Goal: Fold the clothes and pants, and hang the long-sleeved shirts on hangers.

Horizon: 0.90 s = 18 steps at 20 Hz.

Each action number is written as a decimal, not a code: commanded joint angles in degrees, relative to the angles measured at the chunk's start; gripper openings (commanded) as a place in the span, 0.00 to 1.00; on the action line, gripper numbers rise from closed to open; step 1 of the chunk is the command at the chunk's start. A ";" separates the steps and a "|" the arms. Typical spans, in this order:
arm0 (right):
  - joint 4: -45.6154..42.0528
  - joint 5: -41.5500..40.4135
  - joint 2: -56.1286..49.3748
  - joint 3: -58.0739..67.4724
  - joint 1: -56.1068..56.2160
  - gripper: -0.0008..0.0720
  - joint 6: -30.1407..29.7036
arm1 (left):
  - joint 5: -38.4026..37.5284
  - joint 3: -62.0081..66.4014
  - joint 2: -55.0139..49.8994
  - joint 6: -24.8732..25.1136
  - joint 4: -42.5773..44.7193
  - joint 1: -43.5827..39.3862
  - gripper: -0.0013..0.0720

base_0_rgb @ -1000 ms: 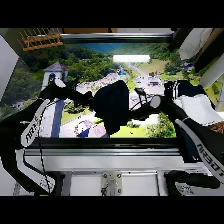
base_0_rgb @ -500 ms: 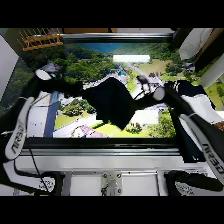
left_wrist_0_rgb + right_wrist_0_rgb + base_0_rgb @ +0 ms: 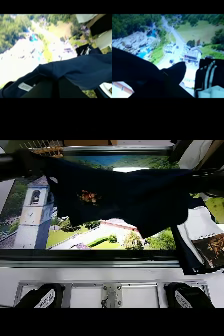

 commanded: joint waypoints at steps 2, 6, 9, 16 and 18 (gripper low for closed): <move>-1.44 -1.57 9.07 0.74 -2.93 0.03 0.02 | 0.07 1.01 10.95 -0.13 0.09 0.15 0.03; -1.77 -8.31 13.70 0.74 -3.61 0.03 0.04 | 0.26 1.01 18.93 -0.90 0.02 0.15 0.03; -1.75 -12.63 15.52 0.74 -3.58 0.03 0.07 | 0.02 0.96 23.82 -3.76 0.09 0.15 0.04; 10.51 -17.70 7.72 0.74 -3.48 0.02 0.20 | -14.56 0.31 20.52 -17.44 15.10 0.33 0.03; 14.51 -16.76 0.04 0.74 -2.71 0.03 -0.90 | -14.88 -4.85 16.35 -17.88 18.27 0.33 0.03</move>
